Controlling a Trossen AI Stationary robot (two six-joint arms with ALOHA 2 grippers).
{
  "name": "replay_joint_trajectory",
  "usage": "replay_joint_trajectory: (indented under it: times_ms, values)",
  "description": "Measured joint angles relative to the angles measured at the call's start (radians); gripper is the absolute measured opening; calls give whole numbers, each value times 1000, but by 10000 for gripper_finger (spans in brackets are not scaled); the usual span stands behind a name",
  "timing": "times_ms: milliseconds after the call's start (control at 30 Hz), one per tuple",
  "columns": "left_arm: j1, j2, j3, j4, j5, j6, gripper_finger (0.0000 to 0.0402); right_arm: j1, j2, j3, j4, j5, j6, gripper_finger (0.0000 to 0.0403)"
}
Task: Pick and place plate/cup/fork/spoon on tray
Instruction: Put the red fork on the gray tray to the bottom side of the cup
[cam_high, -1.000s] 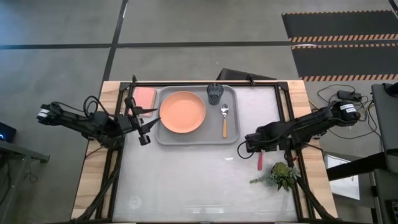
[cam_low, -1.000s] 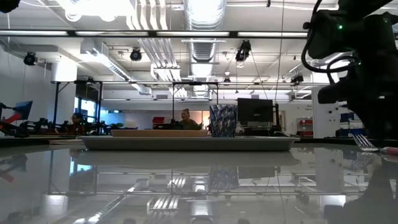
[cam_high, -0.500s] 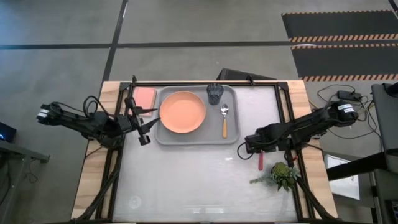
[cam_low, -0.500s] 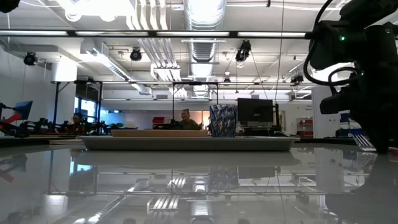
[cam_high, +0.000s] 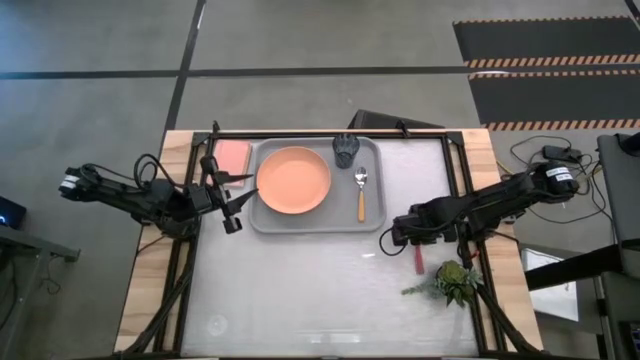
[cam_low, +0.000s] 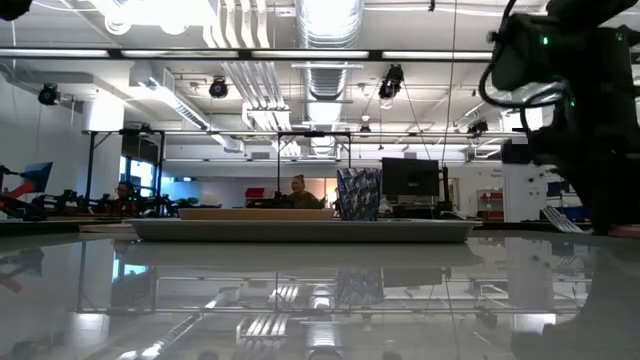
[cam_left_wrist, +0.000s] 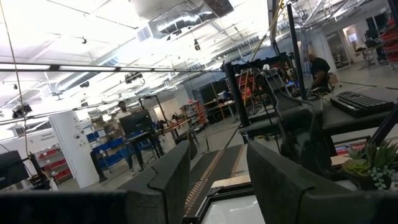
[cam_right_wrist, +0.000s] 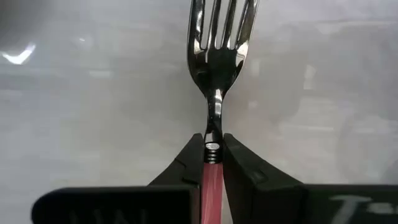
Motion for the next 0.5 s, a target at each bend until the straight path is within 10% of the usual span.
replay_joint_trajectory:
  times_ms: [500]
  values:
    - [0,0,0,0,0,0,141,-127,83,298,-22,105,-39,24]
